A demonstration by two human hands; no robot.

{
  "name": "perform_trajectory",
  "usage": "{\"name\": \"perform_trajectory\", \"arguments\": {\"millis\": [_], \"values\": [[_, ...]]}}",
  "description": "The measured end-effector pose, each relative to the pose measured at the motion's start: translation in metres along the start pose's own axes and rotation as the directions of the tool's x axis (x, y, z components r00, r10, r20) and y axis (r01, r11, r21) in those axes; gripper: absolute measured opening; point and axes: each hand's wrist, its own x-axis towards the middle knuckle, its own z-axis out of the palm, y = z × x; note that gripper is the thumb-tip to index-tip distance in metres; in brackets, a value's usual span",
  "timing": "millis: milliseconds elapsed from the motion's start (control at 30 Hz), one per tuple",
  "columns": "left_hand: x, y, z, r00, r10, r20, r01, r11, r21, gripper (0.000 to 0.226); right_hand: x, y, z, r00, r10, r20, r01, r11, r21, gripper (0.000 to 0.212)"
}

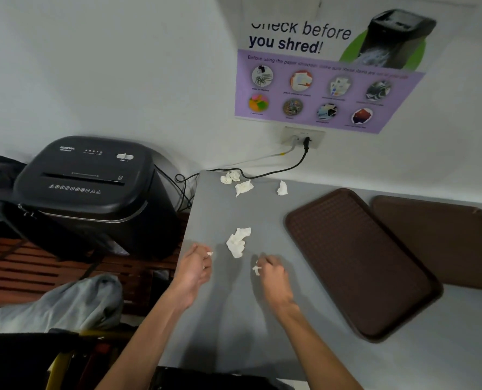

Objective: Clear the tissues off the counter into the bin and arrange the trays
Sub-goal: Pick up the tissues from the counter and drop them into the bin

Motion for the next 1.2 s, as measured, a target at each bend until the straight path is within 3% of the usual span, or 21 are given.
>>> {"name": "perform_trajectory", "arguments": {"millis": [100,200,267,400,533,700,800,900,1067,1200], "values": [[-0.022,-0.014,0.024,0.996,-0.025,0.087,0.018,0.997,0.076,0.009,-0.035,0.014,-0.011,0.999,0.042,0.025,-0.045,0.987,0.155,0.026],[-0.044,-0.033,0.060,0.988,0.002,0.155,-0.013,0.997,0.071,0.022,-0.069,0.046,-0.033,0.989,0.143,-0.035,-0.118,0.908,0.401,0.037],[-0.059,-0.049,0.091,0.986,0.036,0.164,-0.053,0.994,0.100,0.018,-0.098,0.075,-0.054,0.977,0.202,-0.068,-0.138,0.844,0.518,0.035],[-0.094,-0.089,0.157,0.970,0.069,0.234,-0.115,0.975,0.190,0.026,-0.161,0.144,-0.102,0.925,0.359,-0.128,-0.155,0.660,0.736,0.019],[-0.141,-0.128,0.236,0.925,0.119,0.360,-0.182,0.972,0.147,0.025,-0.233,0.214,-0.148,0.848,0.506,-0.158,-0.097,0.441,0.892,0.016],[-0.213,-0.178,0.350,0.810,0.158,0.565,-0.260,0.960,0.105,0.018,-0.332,0.304,-0.203,0.791,0.584,-0.180,0.059,0.221,0.974,0.013],[-0.252,-0.206,0.410,0.696,0.145,0.703,-0.325,0.937,0.129,0.019,-0.387,0.361,-0.225,0.725,0.649,-0.232,0.106,0.228,0.968,0.013],[-0.287,-0.230,0.470,0.616,0.076,0.784,-0.309,0.939,0.152,0.023,-0.430,0.416,-0.243,0.609,0.756,-0.239,0.130,0.202,0.971,0.012],[-0.335,-0.269,0.573,0.506,-0.064,0.860,-0.348,0.897,0.271,0.024,-0.486,0.499,-0.266,0.406,0.878,-0.254,0.145,0.212,0.966,0.015],[-0.354,-0.309,0.667,0.460,-0.147,0.875,-0.410,0.839,0.357,0.021,-0.517,0.576,-0.280,0.288,0.930,-0.228,0.137,0.195,0.971,0.024]]}}
